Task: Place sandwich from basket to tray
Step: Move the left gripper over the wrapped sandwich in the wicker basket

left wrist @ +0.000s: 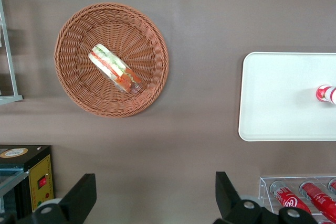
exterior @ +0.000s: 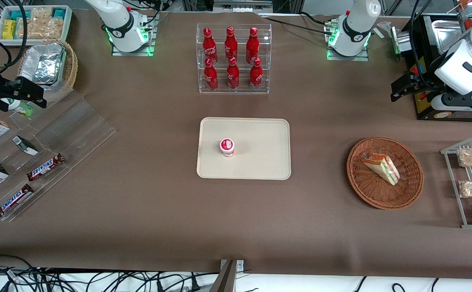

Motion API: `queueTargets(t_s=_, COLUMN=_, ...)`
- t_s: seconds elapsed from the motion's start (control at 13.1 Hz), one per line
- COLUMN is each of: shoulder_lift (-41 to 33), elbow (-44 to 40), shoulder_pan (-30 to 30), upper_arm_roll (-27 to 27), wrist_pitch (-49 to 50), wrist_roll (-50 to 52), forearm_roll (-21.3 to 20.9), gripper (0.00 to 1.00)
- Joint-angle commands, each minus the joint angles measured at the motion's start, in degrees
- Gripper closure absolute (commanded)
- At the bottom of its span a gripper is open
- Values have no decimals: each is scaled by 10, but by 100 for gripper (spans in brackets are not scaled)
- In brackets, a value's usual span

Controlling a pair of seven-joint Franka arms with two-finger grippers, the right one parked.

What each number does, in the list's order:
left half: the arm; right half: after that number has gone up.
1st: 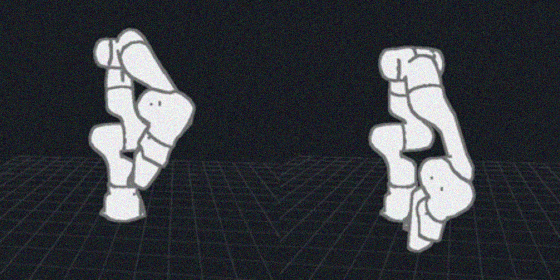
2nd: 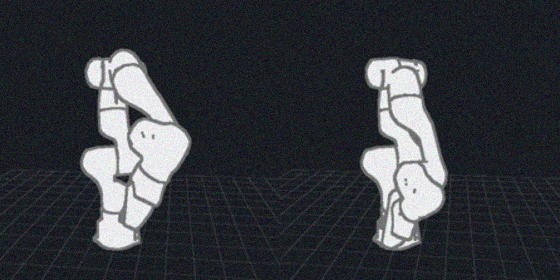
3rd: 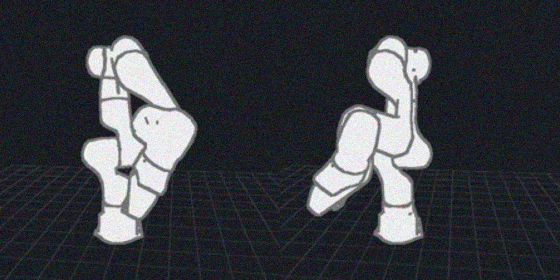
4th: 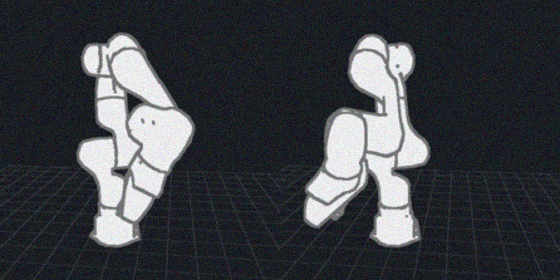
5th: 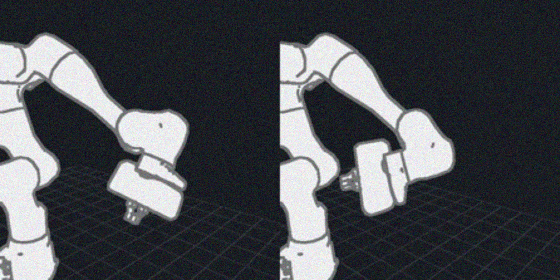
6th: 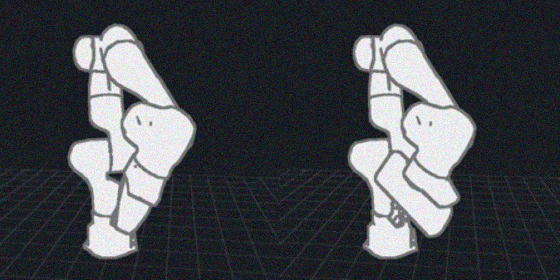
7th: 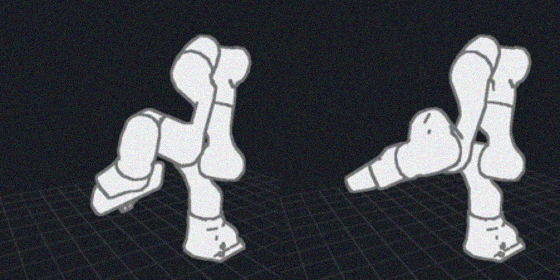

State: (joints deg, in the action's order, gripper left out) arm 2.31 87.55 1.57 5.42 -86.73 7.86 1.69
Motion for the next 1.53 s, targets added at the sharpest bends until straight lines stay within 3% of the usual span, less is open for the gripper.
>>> queueTargets(t_s=0.0, shoulder_lift=10, elbow=-16, shoulder_pan=-3, upper_arm_roll=-1, wrist_pitch=-9, wrist_roll=-13, forearm_roll=12, gripper=0)
queueTargets(t_s=0.38, shoulder_lift=32, elbow=-16, shoulder_pan=-5, upper_arm_roll=-7, wrist_pitch=-12, wrist_roll=-12, forearm_roll=2, gripper=0)
queueTargets(t_s=0.69, shoulder_lift=64, elbow=4, shoulder_pan=-58, upper_arm_roll=-9, wrist_pitch=-52, wrist_roll=-1, forearm_roll=-6, gripper=0)
queueTargets(t_s=0.76, shoulder_lift=73, elbow=5, shoulder_pan=-66, upper_arm_roll=-8, wrist_pitch=-57, wrist_roll=7, forearm_roll=-26, gripper=0)
queueTargets(t_s=1.45, shoulder_lift=88, elbow=116, shoulder_pan=-79, upper_arm_roll=-8, wrist_pitch=-210, wrist_roll=217, forearm_roll=-39, gripper=0)
